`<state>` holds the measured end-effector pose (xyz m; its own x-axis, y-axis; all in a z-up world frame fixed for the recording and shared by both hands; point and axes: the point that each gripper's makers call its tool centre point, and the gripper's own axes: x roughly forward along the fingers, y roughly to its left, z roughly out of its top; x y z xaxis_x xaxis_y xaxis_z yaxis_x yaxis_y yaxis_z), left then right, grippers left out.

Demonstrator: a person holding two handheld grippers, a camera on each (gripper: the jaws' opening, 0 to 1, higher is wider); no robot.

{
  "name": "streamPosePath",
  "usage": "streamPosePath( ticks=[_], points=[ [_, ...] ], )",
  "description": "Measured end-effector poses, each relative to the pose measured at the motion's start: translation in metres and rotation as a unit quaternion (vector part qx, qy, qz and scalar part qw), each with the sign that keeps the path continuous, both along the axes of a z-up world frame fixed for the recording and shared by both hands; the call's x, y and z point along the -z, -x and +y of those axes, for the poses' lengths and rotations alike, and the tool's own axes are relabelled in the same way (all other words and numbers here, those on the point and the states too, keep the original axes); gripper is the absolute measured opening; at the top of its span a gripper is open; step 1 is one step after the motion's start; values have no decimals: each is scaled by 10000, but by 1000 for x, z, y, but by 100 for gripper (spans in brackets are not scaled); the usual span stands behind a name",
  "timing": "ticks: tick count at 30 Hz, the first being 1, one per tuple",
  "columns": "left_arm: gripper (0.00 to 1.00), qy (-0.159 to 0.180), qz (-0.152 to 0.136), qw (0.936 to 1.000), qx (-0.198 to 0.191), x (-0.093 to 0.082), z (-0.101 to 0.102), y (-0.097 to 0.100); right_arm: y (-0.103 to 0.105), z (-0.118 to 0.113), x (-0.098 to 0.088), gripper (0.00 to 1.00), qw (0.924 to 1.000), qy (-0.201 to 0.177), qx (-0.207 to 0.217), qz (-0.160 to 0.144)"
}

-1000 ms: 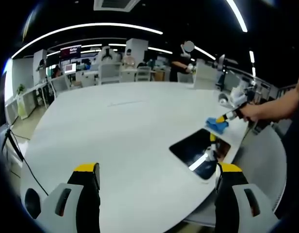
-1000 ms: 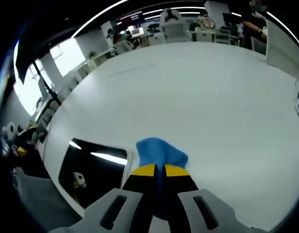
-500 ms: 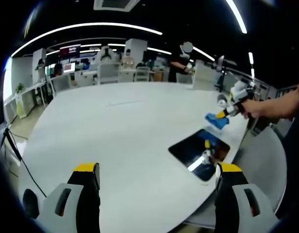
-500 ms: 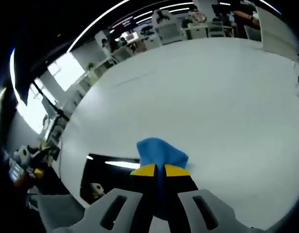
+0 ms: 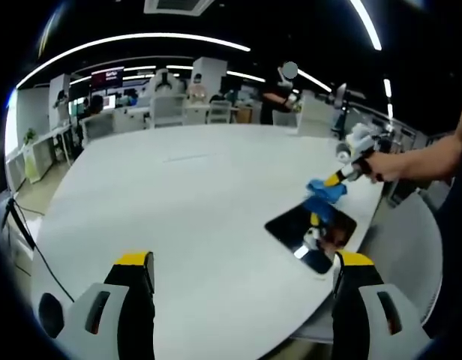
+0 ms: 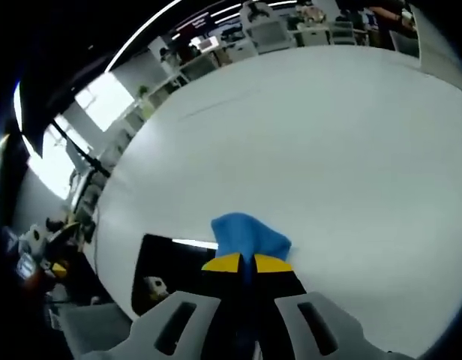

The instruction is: Wipe the mirror surface with the cleaning cloth until all visible marks leave the cleaned area.

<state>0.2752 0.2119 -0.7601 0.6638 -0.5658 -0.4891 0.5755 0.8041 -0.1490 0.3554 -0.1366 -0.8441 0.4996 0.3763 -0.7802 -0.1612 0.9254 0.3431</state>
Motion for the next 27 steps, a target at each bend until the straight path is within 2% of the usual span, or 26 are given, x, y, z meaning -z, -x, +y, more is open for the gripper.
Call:
streamPosePath(
  ticks=[3,5,6,8,14,18,25,27],
  points=[
    [100,-15,12,10000,16,0,2,-1,3,3,14,0,9998,116,-11,164],
    [100,-19,8,10000,36,0,2,-2,9,1,25,0,9988,398,-102,255],
    [100,-16,10,10000,37,0,3,-2,11,4,28,0,9987,412,-129,279],
    [100,-5,3,10000,29,0,3,-4,9,4,25,0,9988,455,-72,173],
    [100,47,2,9999,127,2,-2,-2,9,7,23,0,9988,423,41,228],
    [100,19,19,9998,194,5,-4,1,10,23,24,0,9990,338,-39,295],
    [100,28,63,9999,157,9,0,2,8,58,23,0,9980,497,-298,249],
    [100,19,39,9999,127,8,2,2,8,67,23,0,9981,424,-346,278]
  ],
)
